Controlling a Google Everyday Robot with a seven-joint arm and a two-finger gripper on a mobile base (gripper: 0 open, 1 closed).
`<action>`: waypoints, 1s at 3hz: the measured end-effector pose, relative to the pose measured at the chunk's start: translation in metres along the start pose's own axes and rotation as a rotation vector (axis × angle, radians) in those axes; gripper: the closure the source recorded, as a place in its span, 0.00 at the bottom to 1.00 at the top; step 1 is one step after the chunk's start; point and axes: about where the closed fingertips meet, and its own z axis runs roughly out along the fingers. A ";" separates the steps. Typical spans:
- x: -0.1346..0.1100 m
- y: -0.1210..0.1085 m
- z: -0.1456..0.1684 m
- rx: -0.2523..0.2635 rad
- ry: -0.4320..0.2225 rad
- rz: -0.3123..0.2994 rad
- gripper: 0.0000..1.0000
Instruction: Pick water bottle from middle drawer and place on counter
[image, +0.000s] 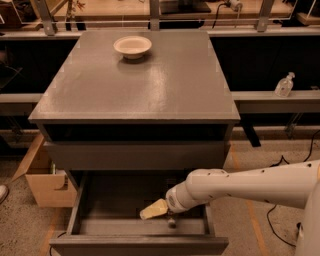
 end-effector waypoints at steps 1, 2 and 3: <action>-0.002 -0.008 0.015 0.022 -0.015 -0.017 0.00; -0.008 -0.015 0.029 0.032 -0.049 -0.045 0.00; -0.015 -0.028 0.047 0.041 -0.086 -0.066 0.00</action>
Offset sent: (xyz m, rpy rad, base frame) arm 0.0348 0.0084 -0.0429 -0.0043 -0.1371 0.0178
